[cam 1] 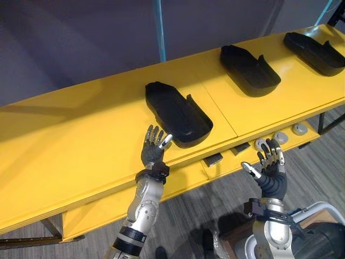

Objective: Walk over and take plastic housings, then place them on the shelf

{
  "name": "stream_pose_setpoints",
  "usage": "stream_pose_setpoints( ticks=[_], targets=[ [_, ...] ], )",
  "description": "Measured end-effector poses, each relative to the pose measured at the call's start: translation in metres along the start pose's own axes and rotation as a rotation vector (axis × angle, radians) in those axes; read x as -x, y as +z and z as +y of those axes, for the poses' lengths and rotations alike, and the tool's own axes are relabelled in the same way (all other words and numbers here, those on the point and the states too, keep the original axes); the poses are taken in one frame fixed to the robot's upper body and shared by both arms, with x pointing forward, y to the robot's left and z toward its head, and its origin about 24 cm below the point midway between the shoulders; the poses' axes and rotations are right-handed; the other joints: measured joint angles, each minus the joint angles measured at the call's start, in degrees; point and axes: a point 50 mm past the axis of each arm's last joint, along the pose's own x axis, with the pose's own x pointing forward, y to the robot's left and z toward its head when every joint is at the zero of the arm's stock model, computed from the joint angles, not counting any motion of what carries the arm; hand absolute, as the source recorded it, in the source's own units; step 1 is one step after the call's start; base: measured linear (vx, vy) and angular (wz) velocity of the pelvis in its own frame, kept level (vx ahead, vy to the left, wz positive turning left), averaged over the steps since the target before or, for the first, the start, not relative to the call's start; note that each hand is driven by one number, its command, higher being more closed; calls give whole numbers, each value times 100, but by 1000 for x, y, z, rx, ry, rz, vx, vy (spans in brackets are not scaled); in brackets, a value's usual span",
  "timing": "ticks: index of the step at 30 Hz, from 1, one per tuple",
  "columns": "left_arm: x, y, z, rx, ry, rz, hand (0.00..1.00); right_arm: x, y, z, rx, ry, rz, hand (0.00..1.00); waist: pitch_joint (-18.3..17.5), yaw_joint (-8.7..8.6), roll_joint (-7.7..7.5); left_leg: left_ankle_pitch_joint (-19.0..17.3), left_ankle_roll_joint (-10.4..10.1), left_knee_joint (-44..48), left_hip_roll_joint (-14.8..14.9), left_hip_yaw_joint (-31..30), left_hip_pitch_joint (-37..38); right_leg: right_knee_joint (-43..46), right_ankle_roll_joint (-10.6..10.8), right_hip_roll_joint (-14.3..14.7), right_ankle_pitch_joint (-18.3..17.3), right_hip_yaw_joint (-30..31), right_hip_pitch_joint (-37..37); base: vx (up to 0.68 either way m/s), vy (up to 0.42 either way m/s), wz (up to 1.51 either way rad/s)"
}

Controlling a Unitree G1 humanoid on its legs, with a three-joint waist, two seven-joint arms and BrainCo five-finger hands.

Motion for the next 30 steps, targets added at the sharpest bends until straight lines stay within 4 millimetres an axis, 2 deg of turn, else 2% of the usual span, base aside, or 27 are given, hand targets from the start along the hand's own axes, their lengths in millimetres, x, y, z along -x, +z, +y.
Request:
stream_pose_setpoints(
  ticks=[2,5,7,8,9,10,13,17,21,24,26,27,30],
  targets=[
    [6,-2,8,-6,20,11,0,1,-2,0,13,28,14,0,-104,9,33,1,0,1,1,-2,0,-10,0,0,0,-4,3,0,0,0],
    [13,3,31,-63,112,-7,0,4,-12,0,19,63,60,0,-260,14,72,9,-8,1,14,-14,102,-94,-2,10,1,-44,169,13,8,3],
    [18,21,57,-145,228,-91,0,8,-15,-1,24,85,80,0,-378,25,86,12,-18,2,33,-45,95,-97,-6,22,-2,-118,173,6,7,7],
    [20,27,64,-169,262,-118,0,9,-15,-1,25,88,83,0,-391,31,87,14,-22,2,34,-48,95,-97,-6,23,-2,-121,173,0,0,0],
    [25,39,76,-252,333,-176,0,9,-17,-2,27,95,92,0,-426,47,88,17,-25,2,35,-49,97,-98,-7,24,-2,-122,175,0,0,0],
    [30,48,84,-322,390,-221,0,11,-21,-3,31,97,110,100,-482,80,87,17,-27,2,36,-51,104,-99,-7,25,-2,-125,186,0,0,0],
    [41,72,88,-533,469,-344,0,14,-27,-8,22,87,142,100,-544,158,85,17,-28,-1,32,-142,174,-107,-24,16,-15,-178,303,-4,14,11],
    [57,94,82,-720,520,-487,0,16,-32,-8,3,115,164,100,-757,218,75,9,-39,-6,32,-218,141,-108,-31,4,-74,-286,340,-4,16,13],
    [82,105,63,-740,479,-635,0,13,-42,-15,17,94,193,100,-881,259,31,11,-45,-6,35,-360,74,-108,-27,-5,-116,-440,341,16,7,17],
    [102,110,46,-725,379,-720,0,5,-54,-20,30,56,219,100,-907,378,21,26,-45,-5,27,-478,16,-107,-26,-17,-128,-547,344,28,9,21],
    [109,111,37,-716,312,-751,0,-4,-59,-21,49,50,222,100,-908,458,16,67,-42,-3,17,-567,-17,-107,-26,-31,-129,-628,341,24,16,25],
    [112,111,35,-689,281,-755,0,-14,-62,-20,72,56,219,100,-910,531,15,88,-35,-2,5,-618,-31,-107,-26,-44,-129,-670,352,12,20,24],
    [119,109,36,-617,223,-727,0,-40,-64,-21,123,47,199,100,-905,600,6,168,-32,0,-31,-833,-136,-107,-26,-87,-128,-898,363,-15,18,34]
  ],
)
